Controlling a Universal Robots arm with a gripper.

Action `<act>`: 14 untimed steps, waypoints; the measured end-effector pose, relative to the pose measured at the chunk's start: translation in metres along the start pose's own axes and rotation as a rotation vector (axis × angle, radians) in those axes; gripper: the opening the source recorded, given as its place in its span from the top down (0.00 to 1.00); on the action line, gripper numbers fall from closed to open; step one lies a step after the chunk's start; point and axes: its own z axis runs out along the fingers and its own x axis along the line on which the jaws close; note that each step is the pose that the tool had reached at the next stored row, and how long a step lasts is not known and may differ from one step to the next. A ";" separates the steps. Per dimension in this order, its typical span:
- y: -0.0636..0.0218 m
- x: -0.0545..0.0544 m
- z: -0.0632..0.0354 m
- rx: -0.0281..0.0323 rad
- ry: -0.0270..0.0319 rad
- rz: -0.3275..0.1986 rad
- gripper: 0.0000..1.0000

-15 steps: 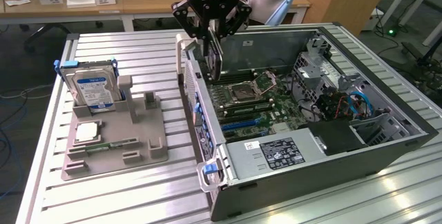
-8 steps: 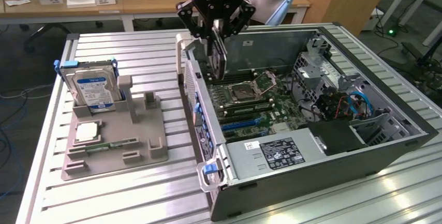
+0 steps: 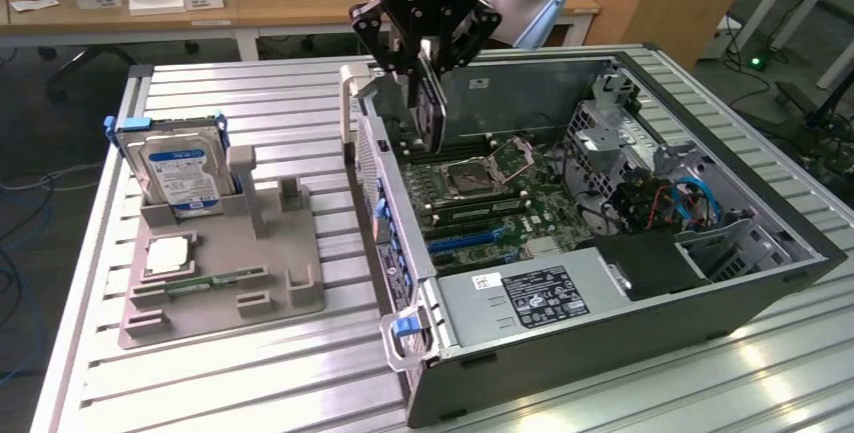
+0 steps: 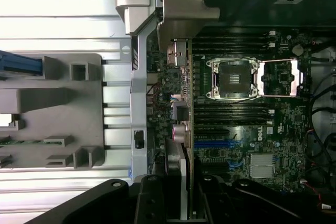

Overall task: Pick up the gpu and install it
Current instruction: 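Pick up the gpu and move the gpu toward the slot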

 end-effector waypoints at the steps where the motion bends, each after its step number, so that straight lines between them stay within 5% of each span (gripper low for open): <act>1: 0.0000 -0.001 0.0001 0.0000 0.0000 0.000 0.72; 14: 0.0006 -0.018 0.0012 0.0000 0.0000 0.000 0.72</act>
